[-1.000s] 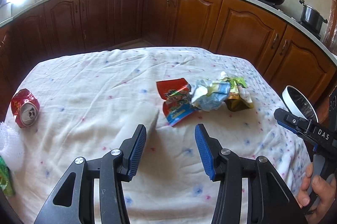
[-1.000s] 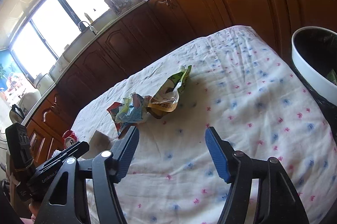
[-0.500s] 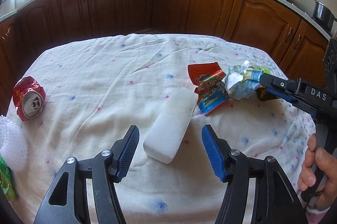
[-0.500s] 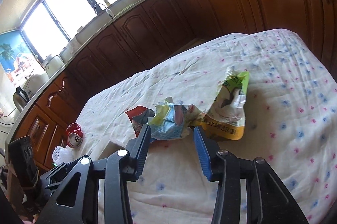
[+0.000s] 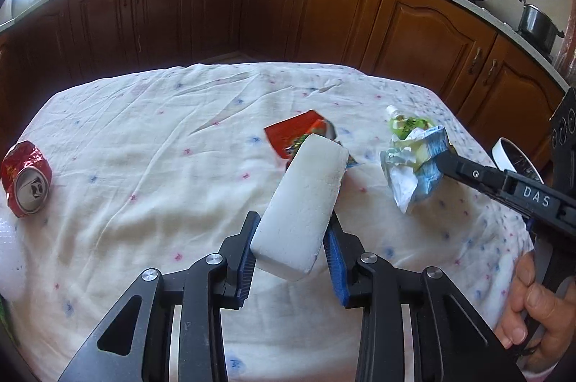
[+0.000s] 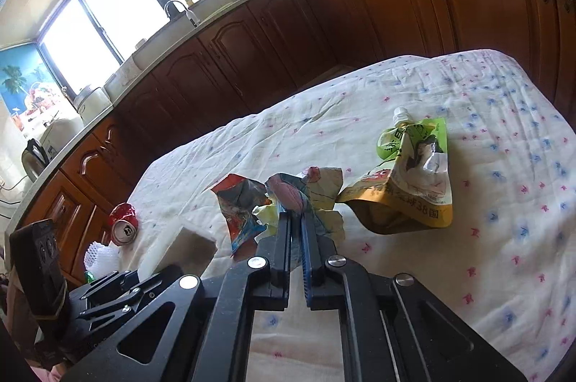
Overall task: Collect trash
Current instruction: 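Grasp the white foam block with the left tool while the right tool grasps the blue-white wrapper, then carry the foam block with the left tool while the right tool carries the wrapper over the bin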
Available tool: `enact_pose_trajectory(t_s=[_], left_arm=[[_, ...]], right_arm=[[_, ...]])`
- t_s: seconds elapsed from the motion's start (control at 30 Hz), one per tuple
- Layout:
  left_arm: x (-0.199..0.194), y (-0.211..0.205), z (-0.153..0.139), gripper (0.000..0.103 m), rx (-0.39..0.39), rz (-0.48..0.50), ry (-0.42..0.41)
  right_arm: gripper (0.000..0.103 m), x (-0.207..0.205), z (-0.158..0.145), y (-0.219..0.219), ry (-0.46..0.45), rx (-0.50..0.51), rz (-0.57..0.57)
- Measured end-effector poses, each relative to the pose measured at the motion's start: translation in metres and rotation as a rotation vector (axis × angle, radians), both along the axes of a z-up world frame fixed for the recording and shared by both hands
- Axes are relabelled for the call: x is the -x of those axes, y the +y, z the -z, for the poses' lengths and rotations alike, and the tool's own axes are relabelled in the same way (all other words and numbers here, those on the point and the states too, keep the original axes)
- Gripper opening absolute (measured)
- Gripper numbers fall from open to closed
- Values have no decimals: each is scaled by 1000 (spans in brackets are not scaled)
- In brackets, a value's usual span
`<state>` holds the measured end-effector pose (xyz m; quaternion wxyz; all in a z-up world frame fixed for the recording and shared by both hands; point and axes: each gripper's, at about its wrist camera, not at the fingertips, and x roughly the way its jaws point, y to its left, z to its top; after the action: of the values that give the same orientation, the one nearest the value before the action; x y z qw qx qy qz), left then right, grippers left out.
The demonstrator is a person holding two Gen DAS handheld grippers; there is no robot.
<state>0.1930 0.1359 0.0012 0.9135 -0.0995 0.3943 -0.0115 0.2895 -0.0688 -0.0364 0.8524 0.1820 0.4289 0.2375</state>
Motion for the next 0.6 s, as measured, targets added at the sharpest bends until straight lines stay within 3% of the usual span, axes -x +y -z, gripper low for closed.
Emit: enact_pose_trajectory(t_s=[0.6], left_arm=[[-23,-96,-10,34,62,238,-19]], right_arm=[[5,69,-22,-120,-32,-26,228]])
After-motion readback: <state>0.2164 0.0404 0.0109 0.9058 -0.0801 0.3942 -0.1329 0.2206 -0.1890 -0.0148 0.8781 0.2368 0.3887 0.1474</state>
